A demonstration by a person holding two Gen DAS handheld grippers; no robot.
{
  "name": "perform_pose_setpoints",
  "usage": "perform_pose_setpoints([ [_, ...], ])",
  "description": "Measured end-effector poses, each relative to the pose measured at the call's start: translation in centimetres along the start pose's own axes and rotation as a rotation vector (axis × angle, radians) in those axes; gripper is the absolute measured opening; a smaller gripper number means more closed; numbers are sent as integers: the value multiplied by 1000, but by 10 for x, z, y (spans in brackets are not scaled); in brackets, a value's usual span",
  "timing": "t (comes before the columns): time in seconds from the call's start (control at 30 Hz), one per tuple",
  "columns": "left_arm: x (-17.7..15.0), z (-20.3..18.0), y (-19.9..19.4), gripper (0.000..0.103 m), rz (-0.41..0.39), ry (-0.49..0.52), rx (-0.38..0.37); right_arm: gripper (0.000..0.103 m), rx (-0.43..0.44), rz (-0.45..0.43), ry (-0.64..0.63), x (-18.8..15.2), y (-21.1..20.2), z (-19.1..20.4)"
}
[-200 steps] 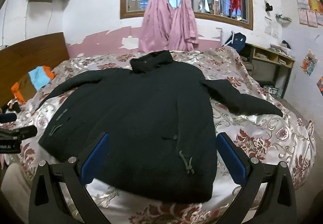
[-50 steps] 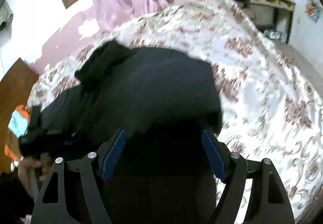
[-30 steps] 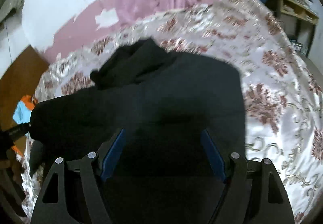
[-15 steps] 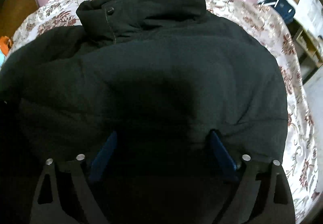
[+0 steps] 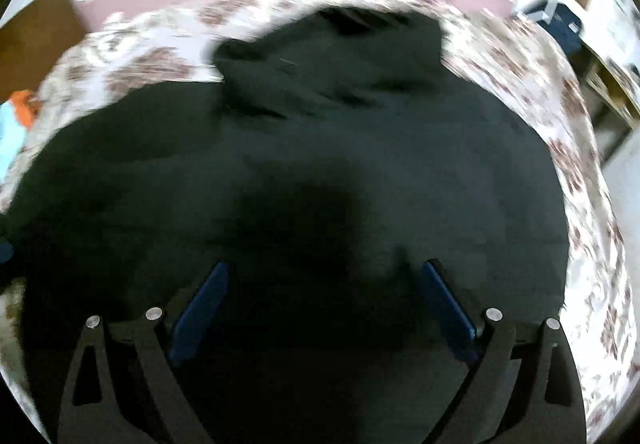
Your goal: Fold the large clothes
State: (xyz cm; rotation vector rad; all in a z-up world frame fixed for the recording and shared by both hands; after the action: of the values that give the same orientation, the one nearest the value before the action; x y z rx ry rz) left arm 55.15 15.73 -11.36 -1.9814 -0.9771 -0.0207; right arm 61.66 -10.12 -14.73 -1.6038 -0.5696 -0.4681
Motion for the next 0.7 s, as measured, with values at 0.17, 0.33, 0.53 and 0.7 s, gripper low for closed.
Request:
perform_pose_setpoints([
  [0.17, 4, 64, -42, 103, -69, -188, 20, 96, 82, -24, -118, 10, -11, 67],
  [0.33, 9, 138, -77, 103, -152, -375, 80, 97, 117, -22, -154, 12, -13, 98],
  [0.53, 7, 225, -82, 103, -171, -575, 148, 97, 91, 7, -117, 8, -5, 99],
  [0.7, -1, 258, -56, 103, -99, -707, 150, 97, -22, -17, -44, 11, 3, 70],
])
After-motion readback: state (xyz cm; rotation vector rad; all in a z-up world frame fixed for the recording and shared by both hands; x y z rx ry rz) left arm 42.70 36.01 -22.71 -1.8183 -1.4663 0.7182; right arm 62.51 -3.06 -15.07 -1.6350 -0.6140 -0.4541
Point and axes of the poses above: each gripper's, at about its wrist camera, not at the fingertips, and y roughly the way its jaws point, z to its left, x to its top, the point moved 10 cm from there along y, roughly the way its jaws point, and after that the axes turned 4 degrees about -x, right-handed, at the moved point
